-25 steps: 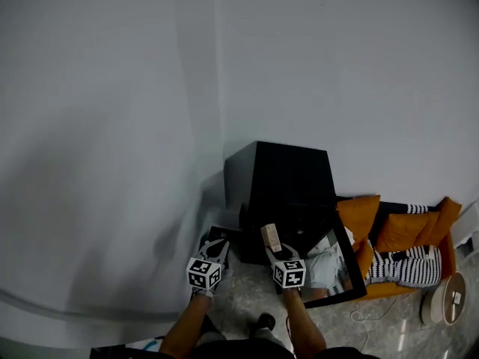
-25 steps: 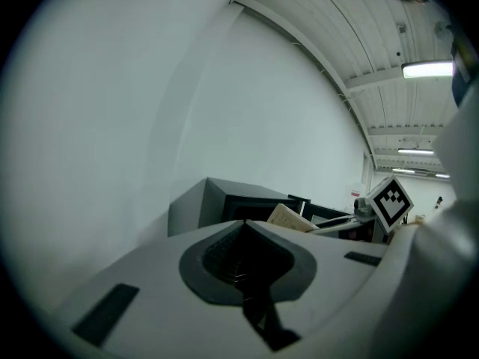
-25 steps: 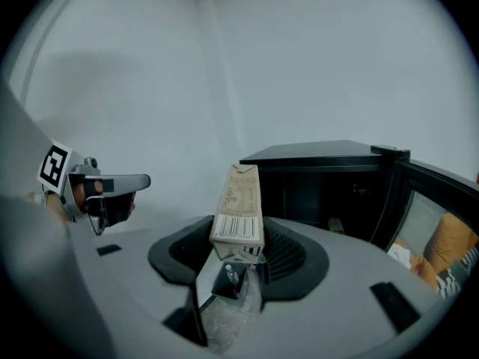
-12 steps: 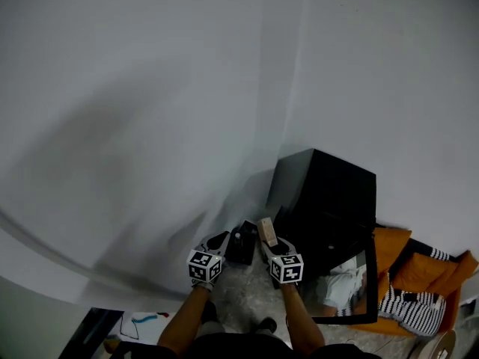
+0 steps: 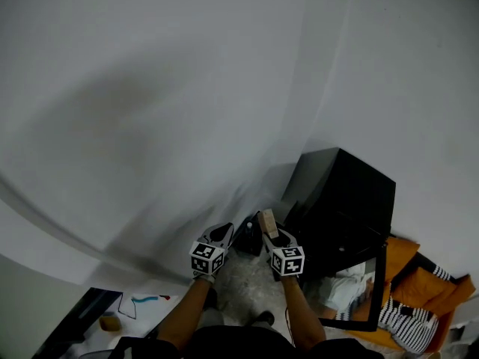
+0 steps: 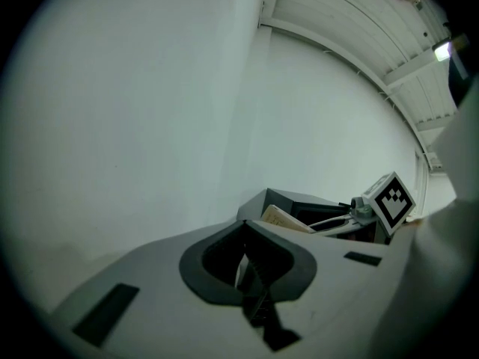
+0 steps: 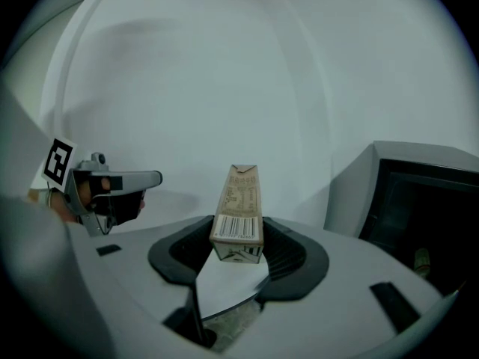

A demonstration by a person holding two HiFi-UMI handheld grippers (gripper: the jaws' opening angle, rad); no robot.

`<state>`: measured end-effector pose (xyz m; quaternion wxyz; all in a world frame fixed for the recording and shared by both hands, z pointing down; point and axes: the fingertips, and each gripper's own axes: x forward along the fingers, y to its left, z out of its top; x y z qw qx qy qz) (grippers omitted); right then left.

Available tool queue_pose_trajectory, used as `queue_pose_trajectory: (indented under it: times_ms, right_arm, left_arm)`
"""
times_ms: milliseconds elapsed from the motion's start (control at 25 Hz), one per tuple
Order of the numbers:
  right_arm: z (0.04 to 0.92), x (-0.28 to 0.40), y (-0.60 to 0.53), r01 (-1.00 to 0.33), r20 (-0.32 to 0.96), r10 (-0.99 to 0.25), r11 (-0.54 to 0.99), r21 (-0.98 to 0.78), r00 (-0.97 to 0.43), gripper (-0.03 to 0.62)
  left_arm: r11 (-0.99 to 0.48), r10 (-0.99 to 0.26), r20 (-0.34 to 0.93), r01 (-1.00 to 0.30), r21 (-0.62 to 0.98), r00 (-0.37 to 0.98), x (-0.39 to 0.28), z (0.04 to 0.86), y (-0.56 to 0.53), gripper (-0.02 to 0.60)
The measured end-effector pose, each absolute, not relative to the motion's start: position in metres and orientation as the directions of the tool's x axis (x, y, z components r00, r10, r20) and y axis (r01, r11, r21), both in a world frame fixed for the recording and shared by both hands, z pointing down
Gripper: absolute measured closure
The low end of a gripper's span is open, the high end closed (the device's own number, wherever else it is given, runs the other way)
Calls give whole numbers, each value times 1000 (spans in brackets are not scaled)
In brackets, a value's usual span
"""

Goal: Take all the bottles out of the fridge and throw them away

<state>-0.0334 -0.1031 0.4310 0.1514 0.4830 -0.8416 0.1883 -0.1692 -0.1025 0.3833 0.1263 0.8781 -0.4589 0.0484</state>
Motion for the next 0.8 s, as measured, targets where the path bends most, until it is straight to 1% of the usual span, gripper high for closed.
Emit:
queue_pose_trajectory:
  times_ms: [440,800]
  right_arm:
    - [474,-42,-126,-860,477,-727,488,-146,-494,390]
    - [575,-28,-155,-875,507,-724,458,-154,-468,390]
  left_arm:
    - [-549,-785,211,-813,195,582,-168,428,-120,575]
    - [-594,-726,247,-767,244,641,-142,524,-152,575]
